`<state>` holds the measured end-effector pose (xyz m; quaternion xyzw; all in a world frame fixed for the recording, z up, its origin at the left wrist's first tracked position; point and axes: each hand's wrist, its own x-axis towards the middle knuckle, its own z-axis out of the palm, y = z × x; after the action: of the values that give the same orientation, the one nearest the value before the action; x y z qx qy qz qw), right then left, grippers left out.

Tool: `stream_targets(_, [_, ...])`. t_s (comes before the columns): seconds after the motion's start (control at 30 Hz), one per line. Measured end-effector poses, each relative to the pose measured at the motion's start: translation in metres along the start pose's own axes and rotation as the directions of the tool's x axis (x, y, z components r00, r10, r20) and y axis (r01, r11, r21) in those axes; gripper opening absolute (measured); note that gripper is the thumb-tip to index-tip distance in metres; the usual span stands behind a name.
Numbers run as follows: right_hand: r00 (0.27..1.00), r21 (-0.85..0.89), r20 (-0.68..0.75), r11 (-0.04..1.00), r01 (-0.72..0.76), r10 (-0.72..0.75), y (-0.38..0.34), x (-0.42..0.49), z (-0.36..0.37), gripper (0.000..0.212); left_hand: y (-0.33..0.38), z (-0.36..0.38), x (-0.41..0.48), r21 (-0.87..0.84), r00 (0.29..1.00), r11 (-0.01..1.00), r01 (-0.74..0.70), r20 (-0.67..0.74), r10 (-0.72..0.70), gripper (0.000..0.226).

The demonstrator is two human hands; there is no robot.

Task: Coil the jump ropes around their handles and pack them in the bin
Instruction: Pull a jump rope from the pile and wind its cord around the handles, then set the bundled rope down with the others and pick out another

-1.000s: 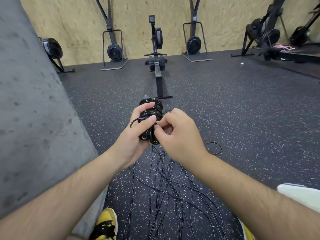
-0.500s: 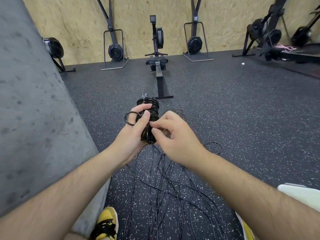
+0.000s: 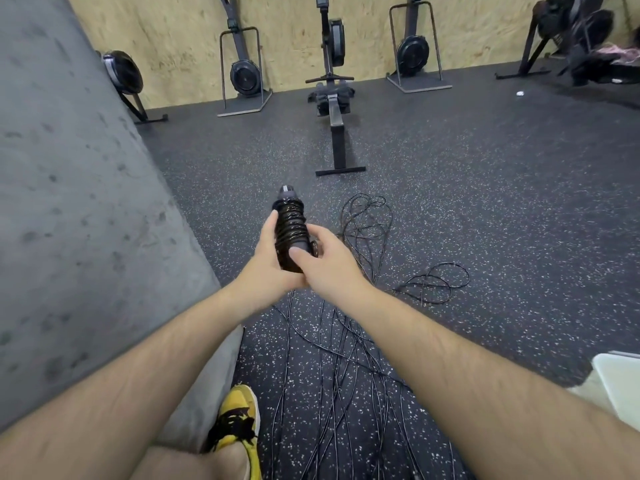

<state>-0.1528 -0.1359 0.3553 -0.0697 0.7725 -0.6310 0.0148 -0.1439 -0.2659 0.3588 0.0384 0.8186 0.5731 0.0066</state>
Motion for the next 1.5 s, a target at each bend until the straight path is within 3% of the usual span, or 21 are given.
stream_targets(0.13, [0.996, 0.104, 0.039, 0.991, -0.08, 0.076, 0.018, 0.02, 0.021, 0.042, -0.032, -0.023, 0.014, -0.147, 0.983, 0.979, 0.14, -0.101, -0.156, 0.115])
stream_targets(0.23, [0.984, 0.178, 0.093, 0.97, -0.168, 0.153, 0.038, 0.036, 0.05, 0.04, -0.064, -0.038, 0.027, -0.281, 0.96, 0.931, 0.233, -0.087, -0.267, 0.105])
stream_targets(0.33, [0.961, 0.154, 0.099, 0.95, -0.271, 0.258, 0.067, 0.052, 0.08, 0.035, -0.104, -0.044, 0.034, -0.378, 0.905, 0.867, 0.323, -0.145, -0.4, 0.104])
stream_targets(0.5, [0.867, -0.068, 0.121, 0.876, -0.478, 0.483, 0.154, 0.061, 0.137, 0.024, -0.199, -0.029, 0.034, -0.113, 0.856, 0.88, 0.46, -0.207, -0.474, 0.086])
stream_targets(0.63, [0.827, -0.131, 0.091, 0.83, -0.542, 0.555, 0.232, 0.049, 0.178, 0.034, -0.3, -0.01, 0.027, -0.005, 0.798, 0.824, 0.567, -0.248, -0.55, 0.087])
stream_targets(0.8, [0.774, -0.003, 0.109, 0.779, -0.627, 0.624, 0.292, 0.055, 0.21, 0.038, -0.383, 0.004, 0.035, 0.1, 0.733, 0.753, 0.65, -0.344, -0.587, 0.08])
stream_targets(0.87, [0.726, 0.021, 0.18, 0.735, -0.677, 0.664, 0.306, 0.062, 0.217, 0.038, -0.391, 0.007, 0.042, 0.183, 0.723, 0.706, 0.684, -0.298, -0.624, 0.07])
stream_targets(0.97, [0.668, -0.084, 0.253, 0.704, -0.705, 0.7, 0.328, 0.063, 0.22, 0.038, -0.41, 0.016, 0.037, 0.294, 0.702, 0.645, 0.706, -0.165, -0.693, 0.057])
stream_targets(1.03, [0.643, -0.094, 0.263, 0.682, -0.725, 0.72, 0.339, 0.057, 0.215, 0.037, -0.412, 0.026, 0.023, 0.417, 0.741, 0.625, 0.66, -0.225, -0.633, 0.049])
stream_targets(1.1, [0.659, -0.095, 0.226, 0.689, -0.718, 0.718, 0.345, 0.049, 0.208, 0.043, -0.405, 0.034, 0.008, 0.555, 0.816, 0.599, 0.576, -0.348, -0.462, 0.034])
stream_targets(1.17, [0.667, -0.139, 0.17, 0.688, -0.712, 0.725, 0.352, 0.04, 0.201, 0.046, -0.406, 0.045, -0.005, 0.618, 0.838, 0.575, 0.536, -0.306, -0.452, 0.021])
stream_targets(1.27, [0.612, -0.269, 0.13, 0.622, -0.735, 0.78, 0.365, 0.019, 0.187, 0.038, -0.415, 0.065, -0.019, 0.667, 0.727, 0.462, 0.585, -0.178, -0.663, 0.033])
stream_targets(1.33, [0.578, -0.318, 0.141, 0.59, -0.743, 0.804, 0.377, 0.007, 0.181, 0.034, -0.422, 0.076, -0.024, 0.703, 0.665, 0.369, 0.607, -0.195, -0.721, 0.048])
stream_targets(1.5, [0.529, -0.328, 0.176, 0.556, -0.764, 0.83, 0.4, -0.007, 0.18, 0.02, -0.425, 0.081, -0.02, 0.588, 0.549, 0.353, 0.728, -0.191, -0.814, 0.042])
